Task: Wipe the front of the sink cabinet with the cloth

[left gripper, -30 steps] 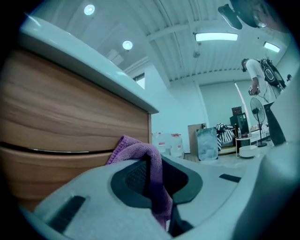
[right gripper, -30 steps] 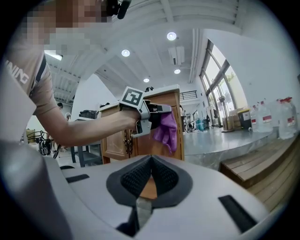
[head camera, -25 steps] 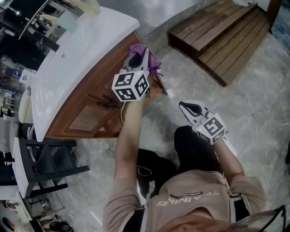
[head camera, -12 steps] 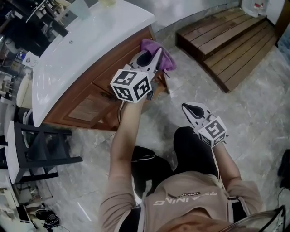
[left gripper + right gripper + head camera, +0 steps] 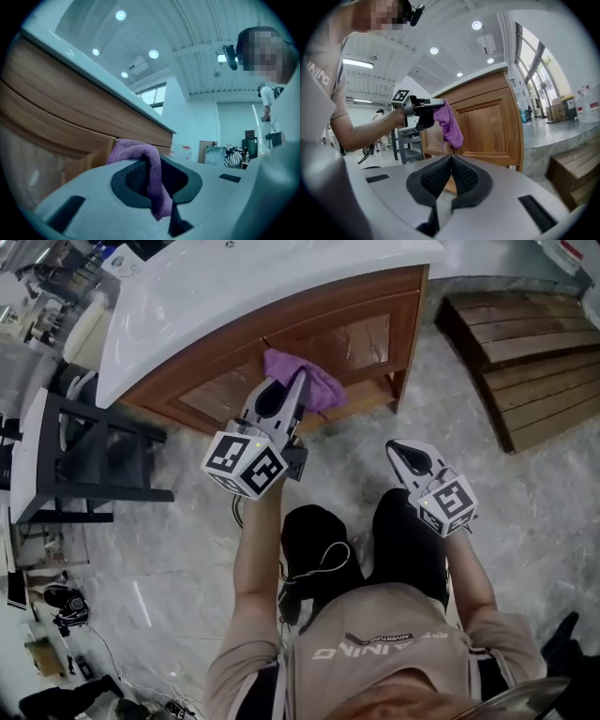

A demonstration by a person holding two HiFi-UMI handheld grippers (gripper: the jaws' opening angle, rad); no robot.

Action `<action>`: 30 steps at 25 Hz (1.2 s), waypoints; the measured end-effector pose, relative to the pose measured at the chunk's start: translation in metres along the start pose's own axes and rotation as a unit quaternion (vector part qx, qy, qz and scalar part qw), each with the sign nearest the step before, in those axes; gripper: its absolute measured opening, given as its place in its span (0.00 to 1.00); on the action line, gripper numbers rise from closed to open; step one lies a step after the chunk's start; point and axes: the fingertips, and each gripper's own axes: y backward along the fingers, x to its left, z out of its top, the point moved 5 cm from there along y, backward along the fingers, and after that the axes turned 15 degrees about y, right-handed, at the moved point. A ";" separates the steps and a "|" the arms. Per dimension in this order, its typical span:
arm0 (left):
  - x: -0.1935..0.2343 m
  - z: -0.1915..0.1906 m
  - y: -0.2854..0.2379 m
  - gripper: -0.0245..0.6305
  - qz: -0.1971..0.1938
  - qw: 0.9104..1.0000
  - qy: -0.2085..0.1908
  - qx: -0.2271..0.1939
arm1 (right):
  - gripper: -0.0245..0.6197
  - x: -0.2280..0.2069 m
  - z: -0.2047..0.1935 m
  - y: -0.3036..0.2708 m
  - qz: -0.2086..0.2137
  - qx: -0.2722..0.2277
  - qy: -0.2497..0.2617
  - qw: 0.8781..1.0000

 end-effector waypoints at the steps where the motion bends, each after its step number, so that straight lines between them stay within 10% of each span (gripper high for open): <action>1: 0.012 0.002 0.019 0.09 0.022 1.000 0.005 -0.010 | 0.06 0.005 0.000 -0.008 0.013 0.001 0.000 1.000; 7: 0.090 0.017 0.131 0.09 0.155 0.985 0.017 -0.071 | 0.06 0.033 0.007 -0.050 0.082 0.000 0.023 0.996; 14: 0.151 0.033 0.215 0.09 0.305 0.945 -0.069 -0.096 | 0.06 0.052 0.008 -0.074 0.125 -0.002 0.039 0.991; 30: 0.212 0.025 0.204 0.09 0.373 0.912 -0.121 -0.125 | 0.06 0.026 -0.004 -0.059 0.085 0.012 0.033 0.996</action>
